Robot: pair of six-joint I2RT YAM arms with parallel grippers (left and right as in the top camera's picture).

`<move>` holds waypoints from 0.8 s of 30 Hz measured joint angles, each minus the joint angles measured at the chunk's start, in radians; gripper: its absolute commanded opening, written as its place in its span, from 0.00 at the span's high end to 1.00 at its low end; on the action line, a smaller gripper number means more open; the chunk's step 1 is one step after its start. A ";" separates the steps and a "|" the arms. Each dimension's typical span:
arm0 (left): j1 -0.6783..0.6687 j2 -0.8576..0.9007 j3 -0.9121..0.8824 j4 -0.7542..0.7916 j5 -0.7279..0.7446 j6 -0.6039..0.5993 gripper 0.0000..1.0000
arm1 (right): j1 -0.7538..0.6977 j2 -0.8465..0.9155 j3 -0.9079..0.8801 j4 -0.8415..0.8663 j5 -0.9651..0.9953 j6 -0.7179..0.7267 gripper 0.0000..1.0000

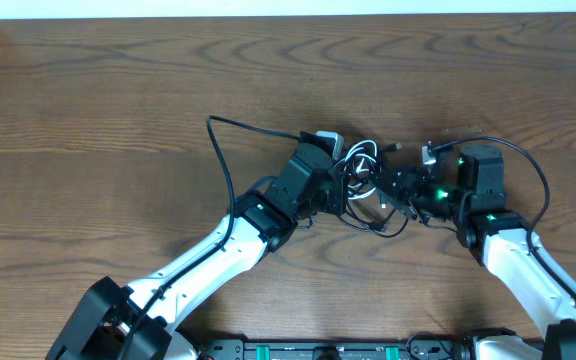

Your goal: Untangle cables

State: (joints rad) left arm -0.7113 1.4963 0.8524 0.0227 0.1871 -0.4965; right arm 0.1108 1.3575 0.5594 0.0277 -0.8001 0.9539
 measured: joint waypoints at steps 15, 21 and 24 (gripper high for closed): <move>0.000 0.000 0.000 0.000 0.003 0.000 0.92 | 0.025 0.054 0.000 0.048 0.032 0.103 0.99; 0.000 0.000 0.000 -0.015 0.003 0.000 0.90 | 0.026 0.055 -0.001 0.106 0.023 0.085 0.99; 0.000 0.000 0.000 -0.023 0.004 0.002 0.55 | 0.026 0.053 -0.003 0.232 -0.041 0.049 0.99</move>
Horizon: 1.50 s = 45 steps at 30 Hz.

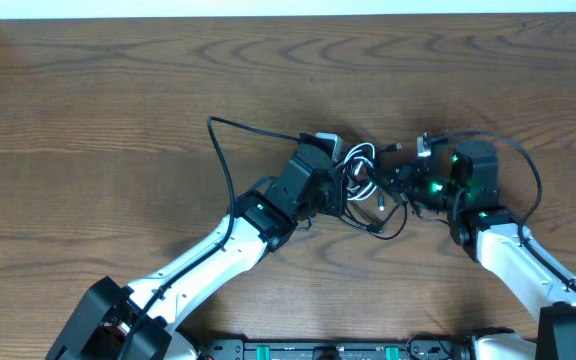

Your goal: Untangle cables

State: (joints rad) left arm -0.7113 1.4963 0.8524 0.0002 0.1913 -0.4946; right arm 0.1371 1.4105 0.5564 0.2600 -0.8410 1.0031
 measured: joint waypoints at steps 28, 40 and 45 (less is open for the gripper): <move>0.002 0.000 0.000 -0.101 -0.026 -0.090 0.33 | 0.011 -0.357 -0.001 -0.360 0.105 -0.498 0.98; 0.131 0.000 0.000 -0.176 -0.153 -0.220 0.33 | 0.082 -0.357 -0.002 -0.824 0.220 -0.544 0.94; 0.131 0.000 0.000 -0.175 -0.154 -0.232 0.27 | 0.089 -0.357 -0.002 -0.877 0.254 -0.547 0.52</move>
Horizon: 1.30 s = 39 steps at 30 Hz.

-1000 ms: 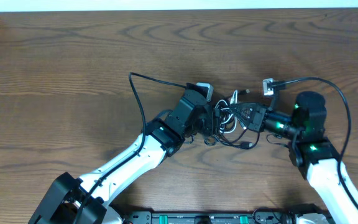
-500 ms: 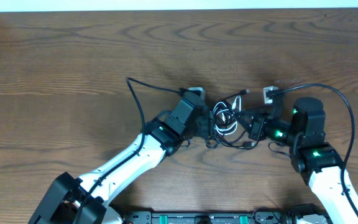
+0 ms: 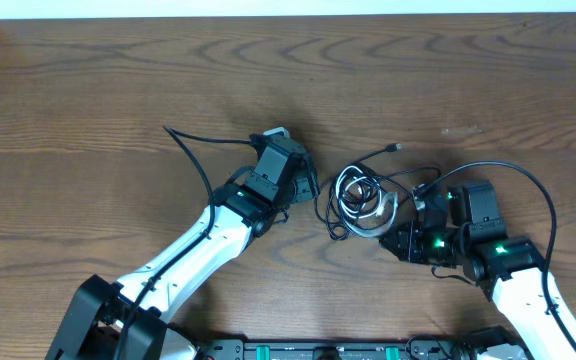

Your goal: Untangle cables

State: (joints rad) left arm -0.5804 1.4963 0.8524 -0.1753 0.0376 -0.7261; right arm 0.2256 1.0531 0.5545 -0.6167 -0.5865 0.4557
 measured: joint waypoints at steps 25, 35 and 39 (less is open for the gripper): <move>-0.090 0.125 0.001 0.203 0.021 0.030 0.13 | 0.001 0.000 0.001 0.162 0.234 0.038 0.01; -0.122 0.301 0.001 0.311 0.104 0.051 0.92 | 0.001 0.000 0.001 0.159 0.247 0.040 0.01; -0.125 0.315 0.001 0.317 0.119 0.049 0.93 | 0.001 0.000 0.001 0.157 0.248 0.041 0.01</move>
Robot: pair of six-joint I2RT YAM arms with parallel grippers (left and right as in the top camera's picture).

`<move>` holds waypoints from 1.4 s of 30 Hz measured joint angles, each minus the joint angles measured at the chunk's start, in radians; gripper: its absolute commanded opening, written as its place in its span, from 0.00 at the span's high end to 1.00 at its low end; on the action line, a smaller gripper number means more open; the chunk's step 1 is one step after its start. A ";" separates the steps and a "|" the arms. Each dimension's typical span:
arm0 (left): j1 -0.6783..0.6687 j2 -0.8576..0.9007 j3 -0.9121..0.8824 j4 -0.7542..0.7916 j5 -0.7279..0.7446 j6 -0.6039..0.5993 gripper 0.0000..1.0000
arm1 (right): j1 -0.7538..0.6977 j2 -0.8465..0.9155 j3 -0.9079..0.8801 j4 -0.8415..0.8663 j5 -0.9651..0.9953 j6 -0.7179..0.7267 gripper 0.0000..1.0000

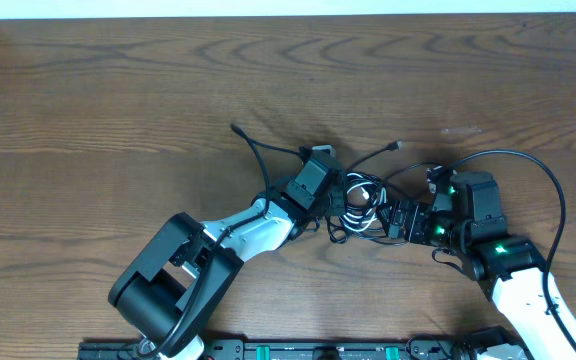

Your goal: Untangle cables

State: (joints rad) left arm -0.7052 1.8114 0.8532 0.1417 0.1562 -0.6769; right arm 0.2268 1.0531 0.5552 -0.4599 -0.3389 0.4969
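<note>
A tangle of black and white cables lies at the middle of the table in the overhead view. One black strand leaves it up and right, ending in a small plug. My left gripper reaches in from the left and is against the tangle's left side. From the right, my right gripper touches the tangle's right edge. The dark fingers merge with the cables, so neither gripper's state shows. No wrist views are given.
The wooden table fills the view. A thin black lead arcs off the left wrist, and a long black lead loops over the right arm. A wooden edge shows at the far left.
My left gripper was left of the tangle and apart from it; now it is at its left side again. The right gripper has moved up and a little left. The coils look more bunched.
At first both grippers were pressed into a tight tangle, and stayed so at the second moment with the right one slightly higher. Then the left stood off to the left, the right sat lower, and the coils lay looser with a plug end out. Now both are back at the tangle.
</note>
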 measured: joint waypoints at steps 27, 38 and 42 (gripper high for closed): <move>0.074 -0.412 0.000 -0.090 0.030 0.188 0.92 | 0.000 -0.093 0.003 0.337 -0.322 0.265 0.73; 0.038 -0.420 0.000 -0.090 0.049 0.189 0.93 | 0.000 0.076 0.003 0.442 -0.264 0.665 0.75; 0.034 -0.420 0.000 -0.089 0.049 0.189 0.92 | 0.000 0.144 0.004 0.536 -0.267 0.738 0.76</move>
State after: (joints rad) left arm -0.6716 1.3918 0.8528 0.0525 0.2054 -0.4877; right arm 0.2268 1.1969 0.5594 0.0765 -0.6064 1.2346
